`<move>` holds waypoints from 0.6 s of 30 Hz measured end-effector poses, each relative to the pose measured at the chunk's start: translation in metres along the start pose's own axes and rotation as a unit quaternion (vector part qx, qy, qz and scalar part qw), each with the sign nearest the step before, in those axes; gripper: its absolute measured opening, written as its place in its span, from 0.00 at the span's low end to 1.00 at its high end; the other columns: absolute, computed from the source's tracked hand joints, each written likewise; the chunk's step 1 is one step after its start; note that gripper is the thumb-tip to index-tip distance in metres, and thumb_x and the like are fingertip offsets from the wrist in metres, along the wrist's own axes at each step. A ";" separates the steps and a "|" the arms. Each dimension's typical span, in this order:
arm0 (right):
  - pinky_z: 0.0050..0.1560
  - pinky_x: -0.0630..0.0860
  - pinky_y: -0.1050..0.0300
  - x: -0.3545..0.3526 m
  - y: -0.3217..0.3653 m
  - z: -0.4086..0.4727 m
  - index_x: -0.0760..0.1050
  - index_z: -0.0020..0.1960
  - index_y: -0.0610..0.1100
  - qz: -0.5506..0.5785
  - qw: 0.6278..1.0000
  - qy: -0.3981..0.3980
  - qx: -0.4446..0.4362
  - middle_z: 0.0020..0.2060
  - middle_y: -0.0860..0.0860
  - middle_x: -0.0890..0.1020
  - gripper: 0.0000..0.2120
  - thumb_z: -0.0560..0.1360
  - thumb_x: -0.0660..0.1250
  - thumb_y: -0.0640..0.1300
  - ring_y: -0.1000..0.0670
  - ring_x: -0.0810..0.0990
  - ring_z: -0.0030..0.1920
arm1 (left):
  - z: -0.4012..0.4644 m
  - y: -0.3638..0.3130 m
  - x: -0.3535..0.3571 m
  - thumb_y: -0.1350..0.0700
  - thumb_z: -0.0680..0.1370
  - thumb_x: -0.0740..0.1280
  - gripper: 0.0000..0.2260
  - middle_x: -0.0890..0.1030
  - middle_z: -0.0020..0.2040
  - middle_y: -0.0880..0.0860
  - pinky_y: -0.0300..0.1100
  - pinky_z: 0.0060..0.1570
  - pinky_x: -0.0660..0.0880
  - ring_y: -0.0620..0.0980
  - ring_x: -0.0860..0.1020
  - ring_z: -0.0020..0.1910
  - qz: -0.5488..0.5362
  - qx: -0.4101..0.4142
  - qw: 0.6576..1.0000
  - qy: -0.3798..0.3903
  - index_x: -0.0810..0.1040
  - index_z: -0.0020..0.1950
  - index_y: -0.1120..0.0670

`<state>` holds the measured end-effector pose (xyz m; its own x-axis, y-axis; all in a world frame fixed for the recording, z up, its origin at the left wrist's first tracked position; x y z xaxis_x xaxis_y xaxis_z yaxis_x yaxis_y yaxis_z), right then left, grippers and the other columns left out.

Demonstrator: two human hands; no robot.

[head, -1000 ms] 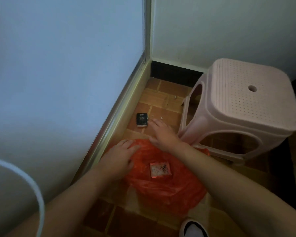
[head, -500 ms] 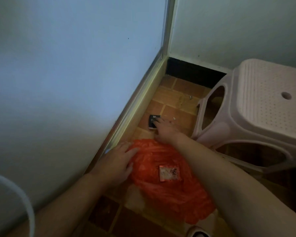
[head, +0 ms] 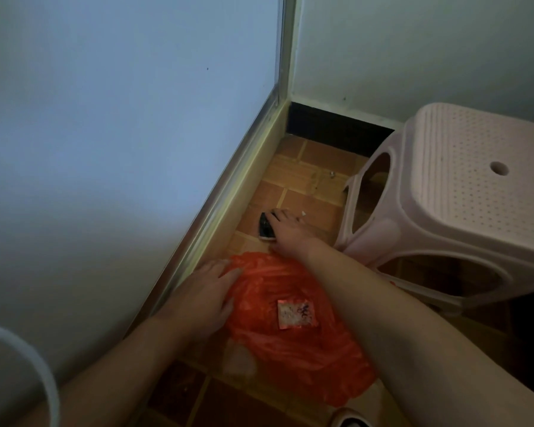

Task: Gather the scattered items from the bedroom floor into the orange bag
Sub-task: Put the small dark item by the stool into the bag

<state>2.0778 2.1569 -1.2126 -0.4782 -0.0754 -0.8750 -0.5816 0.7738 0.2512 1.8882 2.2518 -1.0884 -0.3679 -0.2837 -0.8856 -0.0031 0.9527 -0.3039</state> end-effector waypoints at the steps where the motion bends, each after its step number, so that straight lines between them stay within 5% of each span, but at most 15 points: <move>1: 0.76 0.57 0.34 0.000 0.001 0.002 0.52 0.83 0.47 0.000 1.000 0.000 -0.003 0.81 0.46 0.58 0.44 0.75 0.73 0.50 0.40 0.56 0.80 | 0.000 0.001 0.002 0.48 0.82 0.62 0.28 0.61 0.80 0.49 0.45 0.78 0.58 0.49 0.58 0.79 -0.003 -0.002 1.000 0.005 0.60 0.81 0.46; 5: 0.71 0.63 0.37 -0.001 0.002 0.004 0.59 0.79 0.45 0.032 0.999 -0.034 0.007 0.72 0.44 0.69 0.38 0.75 0.73 0.52 0.41 0.66 0.74 | -0.002 0.007 0.006 0.49 0.82 0.62 0.28 0.61 0.80 0.49 0.46 0.75 0.63 0.50 0.60 0.78 -0.018 -0.038 0.999 0.013 0.58 0.81 0.45; 11: 0.77 0.59 0.35 -0.017 -0.001 -0.018 0.57 0.80 0.50 0.108 0.990 -0.083 0.042 0.68 0.46 0.69 0.45 0.71 0.76 0.56 0.41 0.67 0.71 | 0.004 0.015 0.014 0.52 0.80 0.63 0.27 0.66 0.77 0.50 0.49 0.69 0.72 0.51 0.67 0.73 -0.020 -0.072 0.997 0.012 0.61 0.80 0.47; 18: 0.63 0.73 0.44 -0.038 0.011 -0.095 0.65 0.72 0.56 0.205 0.961 -0.182 0.029 0.64 0.53 0.70 0.35 0.69 0.76 0.53 0.46 0.72 0.66 | 0.015 0.020 0.022 0.59 0.78 0.64 0.22 0.71 0.65 0.54 0.53 0.59 0.77 0.57 0.75 0.62 -0.008 -0.112 0.993 0.024 0.69 0.72 0.50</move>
<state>2.0268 2.1081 -1.1376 -0.3916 0.4601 -0.7969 -0.3507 0.7260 0.5915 1.8939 2.2631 -1.1188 -0.4103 -0.2978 -0.8619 -0.2132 0.9503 -0.2268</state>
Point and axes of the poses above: each hand's wrist, its own z-axis towards the middle knuckle, its own x-axis out of the palm, y = z × x, the point moved 9 cm from there along z, towards the middle knuckle
